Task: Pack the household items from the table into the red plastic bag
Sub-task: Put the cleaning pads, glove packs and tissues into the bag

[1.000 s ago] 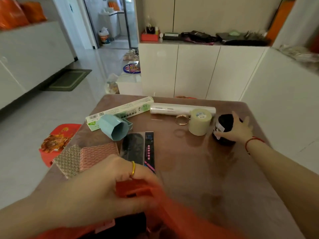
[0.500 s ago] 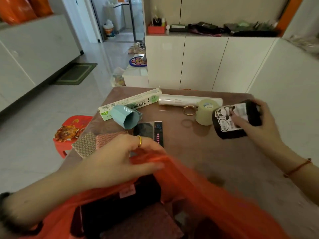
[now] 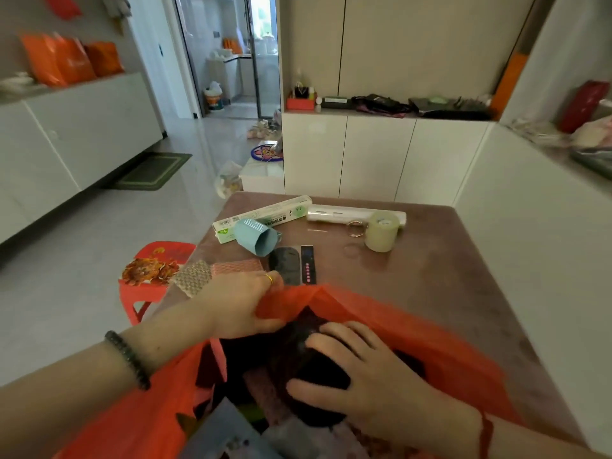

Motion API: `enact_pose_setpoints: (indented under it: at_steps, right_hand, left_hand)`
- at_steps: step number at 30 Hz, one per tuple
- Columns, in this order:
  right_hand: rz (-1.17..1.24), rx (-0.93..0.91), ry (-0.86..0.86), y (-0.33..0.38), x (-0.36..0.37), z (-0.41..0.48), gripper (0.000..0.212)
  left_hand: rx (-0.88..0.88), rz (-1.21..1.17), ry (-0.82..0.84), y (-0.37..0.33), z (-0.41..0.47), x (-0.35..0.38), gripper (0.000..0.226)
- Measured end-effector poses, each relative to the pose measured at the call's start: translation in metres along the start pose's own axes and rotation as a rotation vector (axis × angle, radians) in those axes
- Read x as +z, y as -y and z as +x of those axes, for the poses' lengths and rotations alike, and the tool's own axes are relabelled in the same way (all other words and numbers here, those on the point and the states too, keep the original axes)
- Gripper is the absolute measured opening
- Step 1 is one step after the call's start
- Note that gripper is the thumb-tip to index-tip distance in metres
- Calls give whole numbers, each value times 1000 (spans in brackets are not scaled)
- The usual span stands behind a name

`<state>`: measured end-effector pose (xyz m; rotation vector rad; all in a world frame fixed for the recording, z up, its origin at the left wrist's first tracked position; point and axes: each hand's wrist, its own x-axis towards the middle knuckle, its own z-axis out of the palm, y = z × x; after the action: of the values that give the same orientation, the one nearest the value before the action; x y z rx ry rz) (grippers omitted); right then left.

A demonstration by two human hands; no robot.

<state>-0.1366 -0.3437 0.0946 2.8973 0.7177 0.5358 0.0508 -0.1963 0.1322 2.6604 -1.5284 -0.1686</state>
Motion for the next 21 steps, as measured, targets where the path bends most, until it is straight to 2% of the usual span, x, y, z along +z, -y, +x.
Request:
enact_pose_setpoints:
  at_steps: [2, 4, 5, 8, 10, 11, 14, 17, 19, 21]
  right_hand:
    - [-67, 27, -15, -17, 3, 1, 43]
    - [-105, 52, 44, -23, -1, 2, 54]
    - [-125, 47, 32, -21, 0, 2, 65]
    - [-119, 174, 146, -19, 4, 4, 94]
    - [-112, 284, 160, -17, 4, 8, 104]
    - [-134, 312, 165, -17, 6, 9, 104]
    - [-183, 358, 206, -21, 2, 17, 92]
    - [-268, 450, 316, -30, -1, 21, 65]
    - [-227, 527, 415, -35, -9, 28, 73]
    - [-141, 497, 559, -37, -29, 42, 94]
  left_hand:
    - [-63, 127, 83, 1, -3, 4, 42]
    - [-48, 90, 38, 1, -7, 2, 25]
    - [-57, 12, -17, 1, -9, 0, 20]
    - [-136, -282, -246, 9, -6, -14, 19]
    - [-156, -489, -374, 12, -5, -25, 28]
    - [-158, -562, -379, 12, -5, -29, 33]
    - [-135, -700, -321, 8, -7, -26, 39]
    - [-47, -758, -184, 7, -10, -17, 20]
    - [40, -719, -69, 4, -12, -14, 14]
    - [122, -648, 32, 0, -16, -7, 16]
